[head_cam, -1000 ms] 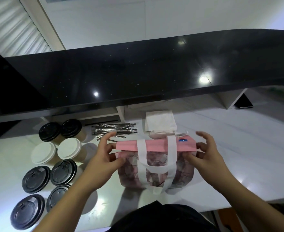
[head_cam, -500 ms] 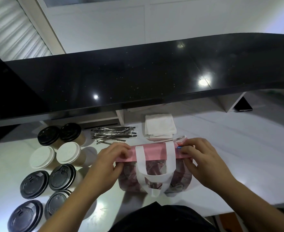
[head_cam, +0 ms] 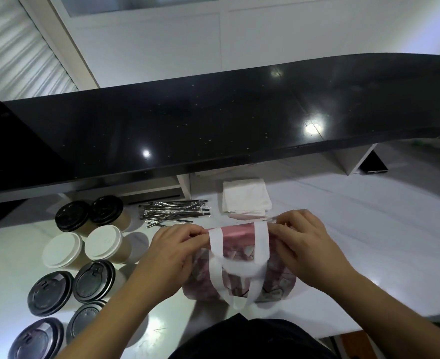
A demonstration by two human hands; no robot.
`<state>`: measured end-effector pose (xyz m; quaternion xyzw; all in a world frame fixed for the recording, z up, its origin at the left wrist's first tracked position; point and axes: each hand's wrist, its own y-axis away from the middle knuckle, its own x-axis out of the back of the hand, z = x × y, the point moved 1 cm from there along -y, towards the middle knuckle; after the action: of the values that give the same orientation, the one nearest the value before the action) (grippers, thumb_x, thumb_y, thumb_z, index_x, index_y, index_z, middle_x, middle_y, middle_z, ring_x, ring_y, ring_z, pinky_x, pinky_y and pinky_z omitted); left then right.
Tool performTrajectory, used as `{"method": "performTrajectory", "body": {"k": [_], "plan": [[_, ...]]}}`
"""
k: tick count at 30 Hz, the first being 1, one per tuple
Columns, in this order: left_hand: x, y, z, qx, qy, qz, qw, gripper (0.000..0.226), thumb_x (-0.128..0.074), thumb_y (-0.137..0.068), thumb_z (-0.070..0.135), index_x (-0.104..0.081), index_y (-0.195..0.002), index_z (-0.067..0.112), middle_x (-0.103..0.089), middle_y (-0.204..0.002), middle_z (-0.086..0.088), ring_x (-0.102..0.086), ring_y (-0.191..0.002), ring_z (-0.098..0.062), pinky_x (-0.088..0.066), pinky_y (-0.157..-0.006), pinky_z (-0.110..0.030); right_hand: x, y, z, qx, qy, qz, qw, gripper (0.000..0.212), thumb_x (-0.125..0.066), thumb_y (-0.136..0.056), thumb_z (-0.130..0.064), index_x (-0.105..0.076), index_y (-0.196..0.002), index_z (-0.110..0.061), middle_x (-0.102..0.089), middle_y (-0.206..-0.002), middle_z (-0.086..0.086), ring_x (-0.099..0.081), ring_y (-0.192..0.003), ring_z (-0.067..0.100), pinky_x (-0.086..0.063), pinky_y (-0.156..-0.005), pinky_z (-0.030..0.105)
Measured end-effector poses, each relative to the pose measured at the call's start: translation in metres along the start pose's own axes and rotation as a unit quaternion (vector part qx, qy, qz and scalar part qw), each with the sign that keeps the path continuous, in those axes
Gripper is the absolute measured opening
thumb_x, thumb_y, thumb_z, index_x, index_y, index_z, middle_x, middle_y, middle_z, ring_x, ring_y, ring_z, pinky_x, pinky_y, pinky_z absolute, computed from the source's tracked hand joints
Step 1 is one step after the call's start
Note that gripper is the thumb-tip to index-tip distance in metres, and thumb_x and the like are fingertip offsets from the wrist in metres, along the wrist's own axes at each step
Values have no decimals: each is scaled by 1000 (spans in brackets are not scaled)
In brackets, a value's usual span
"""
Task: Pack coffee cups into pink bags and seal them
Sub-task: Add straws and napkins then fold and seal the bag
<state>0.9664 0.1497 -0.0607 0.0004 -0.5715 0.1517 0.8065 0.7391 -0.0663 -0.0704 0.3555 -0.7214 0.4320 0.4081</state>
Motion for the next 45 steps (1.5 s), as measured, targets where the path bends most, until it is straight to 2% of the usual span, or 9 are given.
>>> {"method": "performTrajectory", "body": {"k": [6, 9, 12, 22, 28, 31, 36, 41, 45], "plan": [[6, -24, 10, 7, -16, -56, 998, 20, -62, -84, 30, -67, -103, 32, -56, -91, 23, -58, -95, -13, -43, -81, -31, 4, -22, -21, 50, 19, -80, 995, 34, -51, -95, -46, -72, -114, -27, -62, -110, -8, -53, -101, 18, -49, -85, 34], [6, -38, 20, -38, -51, -33, 997, 21, -70, -89, 45, -78, -105, 33, -69, -85, 13, -65, -83, -14, -52, -70, -30, 3, -33, -29, 64, 18, -100, 993, 27, -60, -96, -42, -74, -113, -27, -65, -104, -6, -57, -96, 20, -50, -81, 33], [0, -54, 32, -60, -100, -45, 992, 28, -64, -92, 51, -73, -118, 45, -70, -87, 9, -67, -81, -17, -47, -60, -28, 2, -42, -30, 79, 12, -118, 990, 25, -58, -99, -39, -76, -108, -24, -69, -101, -4, -59, -93, 21, -52, -80, 36], [-13, -65, 35, -61, -114, -31, 991, 22, -52, -90, 39, -73, -98, 36, -71, -93, 13, -68, -88, -15, -42, -63, -29, 6, -35, -24, 92, 10, -83, 992, 17, -64, -97, -33, -69, -102, -18, -64, -99, -2, -56, -88, 19, -51, -76, 32], [-7, -61, 34, -87, -87, -18, 992, 10, -79, -86, 43, -81, -95, 40, -73, -87, 21, -70, -81, -7, -51, -62, -22, 7, -19, -9, 104, 33, -49, 993, 13, -71, -95, -26, -72, -103, -16, -65, -94, 0, -57, -83, 20, -55, -69, 36], [-6, -58, 29, -91, -85, -21, 992, 9, -77, -89, 44, -81, -95, 39, -73, -87, 20, -70, -82, -8, -51, -60, -24, 11, -16, -1, 83, 29, -39, 995, 19, -65, -97, -35, -73, -103, -19, -67, -96, -3, -58, -85, 19, -55, -74, 32], [-1, -51, 18, -82, -71, -22, 994, 14, -79, -89, 43, -81, -102, 41, -74, -88, 19, -70, -81, -8, -47, -59, -21, 13, -12, 8, 57, 32, -75, 995, 11, -73, -93, -21, -74, -103, -19, -68, -94, -2, -61, -84, 21, -57, -71, 35], [11, -33, -14, -2, -45, -35, 998, 16, -73, -90, 43, -81, -99, 33, -72, -85, 10, -70, -80, -20, -55, -62, -32, 19, -11, 12, 29, -15, -89, 996, 11, -71, -95, -21, -76, -104, -19, -70, -94, -2, -64, -87, 22, -57, -74, 37], [23, -12, -40, 46, -1, -33, 998, 17, -85, -87, 28, -84, -104, 32, -78, -92, 15, -72, -83, -15, -57, -67, -33, 26, -8, 15, 24, -43, -92, 995, 10, -74, -92, -20, -79, -101, -19, -71, -91, -4, -67, -83, 19, -59, -70, 34]]}}
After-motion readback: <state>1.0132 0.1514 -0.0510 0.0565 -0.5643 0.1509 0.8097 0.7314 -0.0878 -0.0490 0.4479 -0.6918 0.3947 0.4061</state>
